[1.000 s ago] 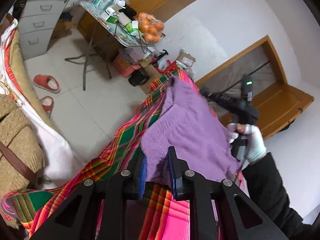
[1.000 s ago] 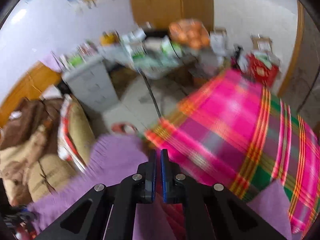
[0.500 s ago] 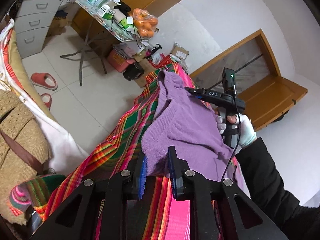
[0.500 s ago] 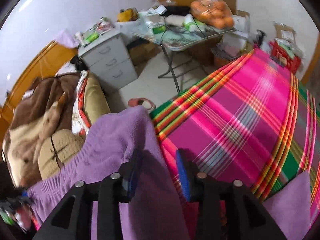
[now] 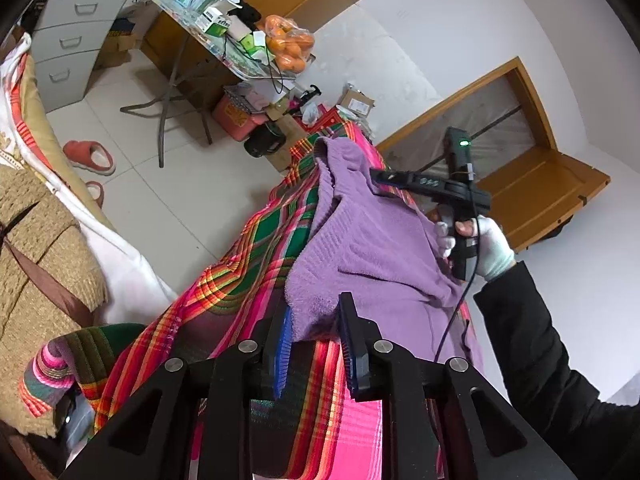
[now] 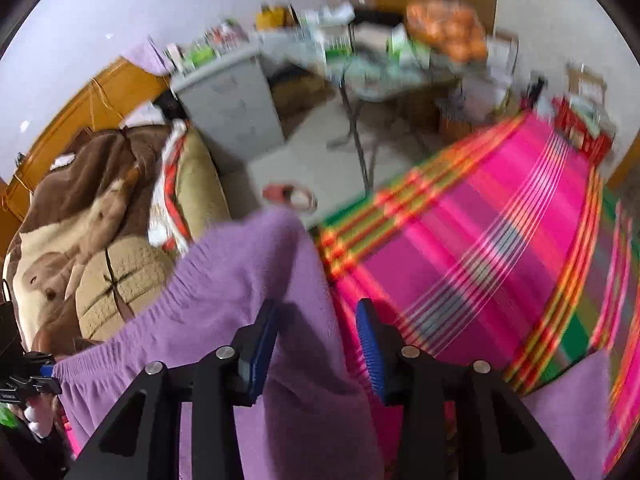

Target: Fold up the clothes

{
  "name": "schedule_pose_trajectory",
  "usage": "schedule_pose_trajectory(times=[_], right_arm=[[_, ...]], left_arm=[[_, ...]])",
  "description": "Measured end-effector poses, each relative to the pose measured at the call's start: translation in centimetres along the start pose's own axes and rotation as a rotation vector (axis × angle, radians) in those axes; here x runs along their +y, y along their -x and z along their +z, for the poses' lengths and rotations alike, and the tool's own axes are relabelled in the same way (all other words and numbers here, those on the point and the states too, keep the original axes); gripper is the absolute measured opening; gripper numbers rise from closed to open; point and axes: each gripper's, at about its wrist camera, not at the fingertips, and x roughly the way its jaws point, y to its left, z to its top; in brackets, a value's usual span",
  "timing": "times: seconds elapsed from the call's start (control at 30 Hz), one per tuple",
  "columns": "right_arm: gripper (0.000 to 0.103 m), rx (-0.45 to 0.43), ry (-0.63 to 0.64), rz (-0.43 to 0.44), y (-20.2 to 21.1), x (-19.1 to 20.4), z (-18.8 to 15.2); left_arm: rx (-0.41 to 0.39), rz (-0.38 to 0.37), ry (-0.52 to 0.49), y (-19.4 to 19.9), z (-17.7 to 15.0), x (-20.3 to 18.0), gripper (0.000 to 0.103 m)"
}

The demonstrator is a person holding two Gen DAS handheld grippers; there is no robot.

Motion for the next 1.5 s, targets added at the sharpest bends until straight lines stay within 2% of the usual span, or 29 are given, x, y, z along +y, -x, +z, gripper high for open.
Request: schedule_pose_trajectory(times=[0.07, 0.1, 0.4, 0.5, 0.57, 0.77, 0.83, 0.97, 1.07, 1.2, 1.33, 1.43, 1.5], right_arm=[[0.006, -0.020, -0.023, -0.026, 0.6, -0.7, 0.0], [0.004, -0.031, -0.034, -0.039, 0.9, -1.0, 0.1], [0.004, -0.117, -0.136, -0.154, 3.5, -3.9, 0.2], [0.005, -0.035, -0.145, -0.197, 1.7, -4.2, -0.7], [0.007, 0.013, -0.151, -0.223, 0.6, -4.4, -1.4], [0.008, -0.140, -0.160, -0.191, 7.2, -3.8, -3.8], [0.008, -0.183, -0.162, -0.178, 9.8, -3.1, -5.9], [0.008, -0.246, -0.227, -0.095, 13.4, -1.9, -13.1], [0.009, -0.278, -0.282, -0.036, 15.5, -0.9, -18.5], [0.014, -0.319, -0.355, 0.036, 18.3, 0.4, -25.5], [0.015, -0.267, -0.424, -0.059, 19.4, 0.7, -31.3], [0.015, -0.235, -0.480, -0.126, 20.4, 0.4, -35.1], [0.015, -0.244, -0.549, -0.194, 22.0, -0.6, -37.8]], left_arm=[[-0.004, 0.008, -0.007, -0.1, 0.1, -0.1, 0.023], [-0.006, 0.012, -0.011, -0.2, 0.2, -0.2, 0.023], [-0.022, 0.043, -0.048, -2.9, 2.8, -1.5, 0.022], [0.022, 0.063, -0.032, -4.6, 3.7, -1.0, 0.022], [0.038, 0.042, 0.004, -4.6, 4.0, -0.3, 0.023], [0.013, 0.058, -0.005, -2.1, 2.9, -0.2, 0.027], [-0.013, 0.084, -0.002, -1.1, 2.5, -0.1, 0.026], [-0.091, 0.168, -0.008, 0.6, 2.4, -0.8, 0.025], [-0.121, 0.136, -0.052, 1.0, 2.3, -2.5, 0.025], [-0.073, 0.091, -0.111, -1.7, 2.1, -5.7, 0.025], [0.018, 0.154, -0.099, -4.9, 1.3, -5.6, 0.024], [0.030, 0.182, -0.113, -4.8, 0.3, -5.7, 0.024], [0.033, 0.190, -0.119, -4.2, -0.3, -5.9, 0.024]])
